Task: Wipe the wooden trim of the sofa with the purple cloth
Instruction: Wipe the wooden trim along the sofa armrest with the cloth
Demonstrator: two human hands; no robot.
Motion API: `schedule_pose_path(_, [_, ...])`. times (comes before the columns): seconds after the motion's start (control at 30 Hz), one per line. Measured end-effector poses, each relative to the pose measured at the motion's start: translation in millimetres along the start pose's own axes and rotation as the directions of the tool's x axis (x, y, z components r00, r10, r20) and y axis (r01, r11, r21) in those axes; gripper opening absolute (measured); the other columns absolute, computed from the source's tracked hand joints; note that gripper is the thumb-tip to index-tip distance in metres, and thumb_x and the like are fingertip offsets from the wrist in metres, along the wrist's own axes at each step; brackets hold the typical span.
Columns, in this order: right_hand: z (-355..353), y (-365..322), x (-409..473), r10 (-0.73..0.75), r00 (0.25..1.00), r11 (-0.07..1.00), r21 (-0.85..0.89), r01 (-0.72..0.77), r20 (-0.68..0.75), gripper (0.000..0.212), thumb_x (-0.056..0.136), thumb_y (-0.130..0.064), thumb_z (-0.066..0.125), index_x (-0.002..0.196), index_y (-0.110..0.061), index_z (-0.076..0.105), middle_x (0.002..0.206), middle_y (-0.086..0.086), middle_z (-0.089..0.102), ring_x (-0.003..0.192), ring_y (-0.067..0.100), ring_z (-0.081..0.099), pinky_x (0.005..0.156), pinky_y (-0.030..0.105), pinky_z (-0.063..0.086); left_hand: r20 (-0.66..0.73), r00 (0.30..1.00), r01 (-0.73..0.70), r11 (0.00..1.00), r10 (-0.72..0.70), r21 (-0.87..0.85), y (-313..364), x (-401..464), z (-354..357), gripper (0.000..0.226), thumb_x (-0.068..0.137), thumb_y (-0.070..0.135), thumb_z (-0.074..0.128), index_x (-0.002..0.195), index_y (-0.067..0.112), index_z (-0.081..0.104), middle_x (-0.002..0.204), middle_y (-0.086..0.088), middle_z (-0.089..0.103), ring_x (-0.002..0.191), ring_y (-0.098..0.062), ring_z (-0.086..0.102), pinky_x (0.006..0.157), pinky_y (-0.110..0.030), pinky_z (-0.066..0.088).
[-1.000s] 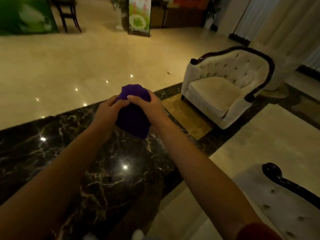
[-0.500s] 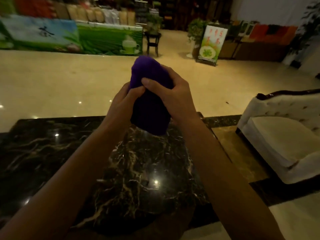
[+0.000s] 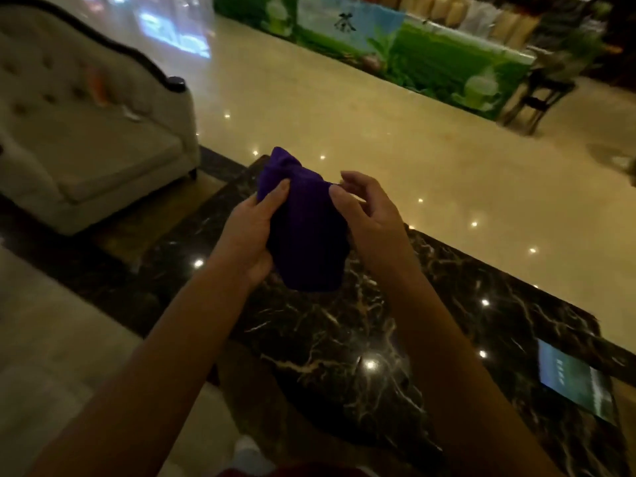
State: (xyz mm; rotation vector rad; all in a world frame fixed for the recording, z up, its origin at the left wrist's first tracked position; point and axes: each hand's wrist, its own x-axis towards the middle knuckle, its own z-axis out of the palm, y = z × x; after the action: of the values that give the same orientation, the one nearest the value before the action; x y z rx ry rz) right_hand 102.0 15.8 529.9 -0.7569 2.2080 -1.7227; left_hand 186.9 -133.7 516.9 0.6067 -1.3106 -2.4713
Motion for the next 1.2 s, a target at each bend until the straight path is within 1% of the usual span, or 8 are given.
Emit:
schedule_pose_path(0.27, [142, 4, 25, 0.144, 0.884, 0.955, 0.171, -0.241, 0.444, 0.052, 0.079, -0.056, 0.078, 0.126, -0.036, 0.064, 0.116, -0.009, 0.077, 0.104, 0.011, 0.076, 0.082, 0.028, 0.064, -0.186, 0.969, -0.158, 0.987, 0.163, 0.041, 42, -13, -111, 0.025, 0.097, 0.03, 0.066, 0.12, 0.022, 0.07, 0.112, -0.002, 0.08, 0.103, -0.019, 0.076, 0.074, -0.026, 0.063])
schedule_pose_path(0.47, [225, 16, 28, 0.16, 0.773, 0.937, 0.15, -0.314, 0.614, 0.018, 0.096, -0.034, 0.074, 0.114, -0.033, 0.072, 0.107, -0.01, 0.08, 0.098, 0.009, 0.077, 0.077, 0.023, 0.063, -0.503, 0.808, -0.178, 0.941, 0.306, 0.286, 40, -32, -182, 0.015, 0.097, 0.045, 0.065, 0.101, 0.035, 0.074, 0.096, 0.013, 0.081, 0.089, -0.004, 0.076, 0.065, -0.014, 0.058])
schedule_pose_path(0.53, [247, 16, 37, 0.132, 0.725, 0.95, 0.123, -0.287, 0.675, 0.013, 0.096, -0.034, 0.074, 0.108, -0.037, 0.073, 0.103, -0.014, 0.08, 0.095, 0.006, 0.077, 0.073, 0.019, 0.061, -0.584, 0.743, -0.171, 0.936, 0.327, 0.307, 36, -38, -207, 0.026, 0.097, 0.046, 0.065, 0.116, 0.03, 0.071, 0.102, 0.011, 0.079, 0.094, -0.005, 0.075, 0.065, -0.011, 0.056])
schedule_pose_path(0.67, [295, 14, 61, 0.061, 0.556, 0.983, 0.048, -0.179, 0.829, 0.012, 0.092, -0.039, 0.076, 0.096, -0.05, 0.074, 0.103, -0.016, 0.079, 0.093, 0.006, 0.077, 0.075, 0.023, 0.062, -0.707, 0.528, -0.123, 0.866, 0.471, 0.484, 45, -56, -249, 0.071, 0.094, 0.047, 0.067, 0.154, 0.029, 0.034, 0.136, 0.014, 0.051, 0.115, 0.0, 0.057, 0.074, -0.007, 0.055])
schedule_pose_path(0.77, [329, 6, 86, 0.016, 0.35, 1.0, -0.013, -0.011, 0.937, 0.013, 0.09, -0.043, 0.078, 0.1, -0.048, 0.071, 0.102, -0.014, 0.079, 0.09, 0.008, 0.077, 0.078, 0.03, 0.064, -0.675, 0.537, -0.067, 0.823, 0.507, 0.564, 52, -66, -270, 0.06, 0.089, 0.054, 0.067, 0.141, 0.03, 0.048, 0.129, 0.017, 0.06, 0.113, 0.004, 0.062, 0.085, -0.012, 0.054])
schedule_pose_path(0.83, [351, 3, 100, -0.041, 0.233, 0.995, 0.018, 0.1, 0.972, 0.022, 0.086, -0.047, 0.08, 0.105, -0.041, 0.071, 0.102, -0.01, 0.079, 0.089, 0.01, 0.078, 0.079, 0.035, 0.066, -0.683, 0.584, -0.014, 0.846, 0.44, 0.533, 56, -67, -280, 0.06, 0.086, 0.059, 0.062, 0.138, 0.029, 0.057, 0.12, 0.013, 0.068, 0.108, -0.001, 0.068, 0.085, -0.017, 0.057])
schedule_pose_path(0.93, [377, -4, 114, -0.106, 0.192, 0.991, 0.088, 0.097, 0.976, 0.031, 0.083, -0.043, 0.084, 0.11, -0.038, 0.069, 0.103, -0.012, 0.078, 0.09, 0.009, 0.077, 0.074, 0.027, 0.065, -0.694, 0.603, -0.041, 0.884, 0.393, 0.465, 60, -70, -290, 0.056, 0.081, 0.065, 0.065, 0.126, 0.032, 0.065, 0.11, 0.008, 0.076, 0.102, -0.006, 0.073, 0.078, -0.019, 0.059])
schedule_pose_path(1.2, [461, 0, 119, -0.079, 0.065, 0.997, 0.081, -0.021, 0.995, 0.038, 0.081, -0.044, 0.085, 0.104, -0.062, 0.061, 0.105, -0.033, 0.069, 0.095, -0.005, 0.071, 0.064, 0.013, 0.058, -0.877, 0.31, -0.146, 0.93, 0.367, 0.338, 51, -75, -341, 0.044, 0.074, 0.056, 0.077, 0.109, 0.031, 0.072, 0.103, 0.008, 0.079, 0.094, -0.009, 0.076, 0.074, -0.022, 0.06])
